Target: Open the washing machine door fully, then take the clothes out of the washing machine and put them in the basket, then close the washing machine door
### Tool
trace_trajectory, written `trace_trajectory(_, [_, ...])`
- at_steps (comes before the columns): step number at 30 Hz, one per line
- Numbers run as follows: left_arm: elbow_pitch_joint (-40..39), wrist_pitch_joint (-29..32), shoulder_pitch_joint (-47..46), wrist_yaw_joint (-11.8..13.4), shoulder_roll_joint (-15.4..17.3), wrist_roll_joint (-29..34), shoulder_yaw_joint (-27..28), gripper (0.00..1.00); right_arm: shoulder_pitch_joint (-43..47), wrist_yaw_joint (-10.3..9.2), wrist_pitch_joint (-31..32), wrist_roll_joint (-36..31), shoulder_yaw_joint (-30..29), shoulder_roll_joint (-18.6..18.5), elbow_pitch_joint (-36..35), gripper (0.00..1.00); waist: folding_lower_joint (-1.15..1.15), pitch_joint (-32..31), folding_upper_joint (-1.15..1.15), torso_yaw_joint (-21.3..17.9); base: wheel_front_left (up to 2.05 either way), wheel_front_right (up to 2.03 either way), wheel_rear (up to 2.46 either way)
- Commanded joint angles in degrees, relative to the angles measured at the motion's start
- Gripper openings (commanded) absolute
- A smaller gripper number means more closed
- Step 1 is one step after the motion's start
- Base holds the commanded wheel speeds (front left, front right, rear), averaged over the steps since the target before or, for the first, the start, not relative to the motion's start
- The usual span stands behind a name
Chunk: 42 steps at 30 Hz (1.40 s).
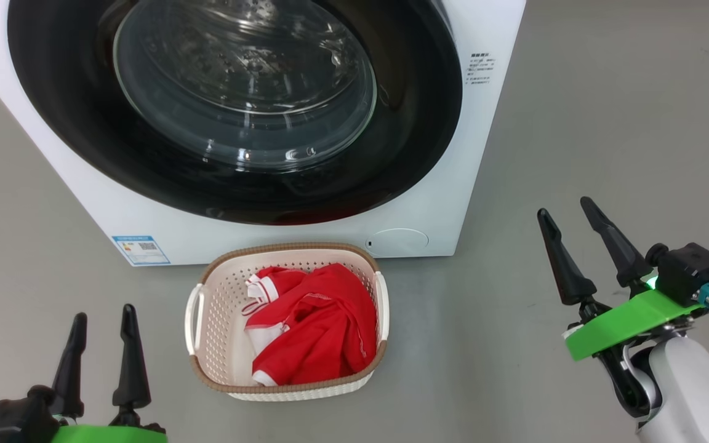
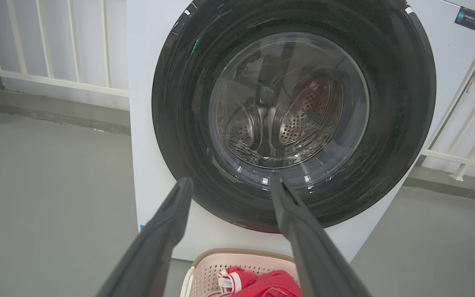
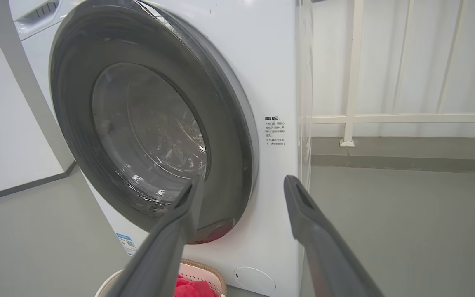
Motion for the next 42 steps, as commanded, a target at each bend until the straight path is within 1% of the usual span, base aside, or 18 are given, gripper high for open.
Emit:
trace_trajectory(1, [-1.5,0.2,-0.2,-0.4,1.3,-0.2,1.6,1.0,0.7,-0.15,-0.3,-0.5,0.7,0.1,-1.6,1.0,0.0,-0.2,0.0,0.0,0.0,0.0,0.0])
trace_trajectory(21, [-2.0,0.4,0.4,0.0,2.4,-0.4,0.9,1.0,2.1,-0.15,-0.3,-0.8,0.1,1.0,-1.3,1.0,0.0,-0.9,0.0,0.0,0.0,0.0,0.0])
trace_trajectory(40, [-2.1,0.4,0.3,0.3,3.1,-1.1,0.1,1.0,2.2,-0.15,-0.3,-0.6,0.2,1.0,-1.2,1.0,0.0,-0.7,0.0,0.1,0.0,0.0,0.0])
trace_trajectory(41, [-0.4,0.4,1.0,0.0,1.8,-0.7,-1.6,0.0,1.8,-0.01,0.0,-0.4,-0.7,1.1,0.1,0.0,0.0,-0.7,0.0,0.1,0.0,0.0,0.0])
trace_trajectory(42, [0.0,0.4,1.0,0.0,1.7,-0.7,-1.6,0.0,1.8,0.0,0.0,-0.4,-0.6,1.2,0.4,0.0,0.0,-0.7,0.0,0.1,0.0,0.0,0.0])
